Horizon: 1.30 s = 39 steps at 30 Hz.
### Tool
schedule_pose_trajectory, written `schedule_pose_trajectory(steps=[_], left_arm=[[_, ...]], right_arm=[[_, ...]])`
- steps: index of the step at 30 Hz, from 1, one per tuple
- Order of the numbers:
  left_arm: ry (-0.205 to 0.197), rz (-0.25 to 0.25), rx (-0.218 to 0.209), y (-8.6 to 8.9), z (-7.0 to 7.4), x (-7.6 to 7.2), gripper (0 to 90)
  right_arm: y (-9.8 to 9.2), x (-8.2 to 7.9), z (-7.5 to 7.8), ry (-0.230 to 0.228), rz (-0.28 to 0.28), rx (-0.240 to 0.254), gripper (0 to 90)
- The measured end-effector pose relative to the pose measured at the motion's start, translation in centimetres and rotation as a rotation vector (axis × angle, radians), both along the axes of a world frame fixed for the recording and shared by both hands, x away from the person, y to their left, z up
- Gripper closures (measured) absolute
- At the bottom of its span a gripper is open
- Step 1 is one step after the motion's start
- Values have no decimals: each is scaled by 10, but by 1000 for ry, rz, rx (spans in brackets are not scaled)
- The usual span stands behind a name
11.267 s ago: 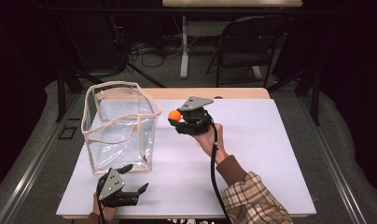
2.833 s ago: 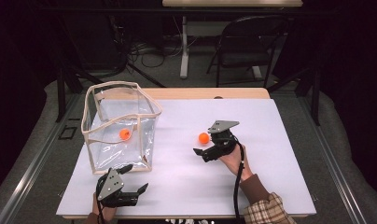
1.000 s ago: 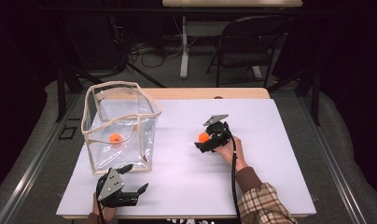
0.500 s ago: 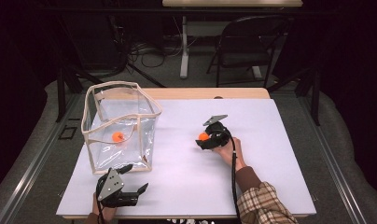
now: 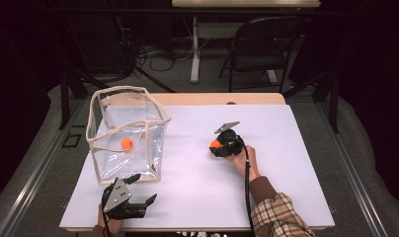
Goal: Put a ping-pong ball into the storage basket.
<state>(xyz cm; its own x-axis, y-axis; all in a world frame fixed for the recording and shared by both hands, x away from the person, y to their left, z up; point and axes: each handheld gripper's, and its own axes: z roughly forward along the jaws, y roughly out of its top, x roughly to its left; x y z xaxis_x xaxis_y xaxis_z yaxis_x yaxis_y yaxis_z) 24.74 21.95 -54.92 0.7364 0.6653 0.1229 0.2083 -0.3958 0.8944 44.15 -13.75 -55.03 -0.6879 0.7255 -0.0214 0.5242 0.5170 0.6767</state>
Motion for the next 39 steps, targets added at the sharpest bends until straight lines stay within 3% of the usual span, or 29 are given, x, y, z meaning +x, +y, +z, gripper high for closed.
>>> schedule_pose_trajectory(steps=[13, 19, 39], left_arm=[[-1, -4, -1, -1, 0, 0, 161], [-4, -3, -4, 0, 0, -1, 161], [0, -6, -3, 0, 0, 0, 161]], right_arm=[[-1, -5, 8, -30, -2, 12, 505], [-3, -8, 20, -49, -4, 39, 505], [-11, -18, 48, -100, -1, 51, 506]])
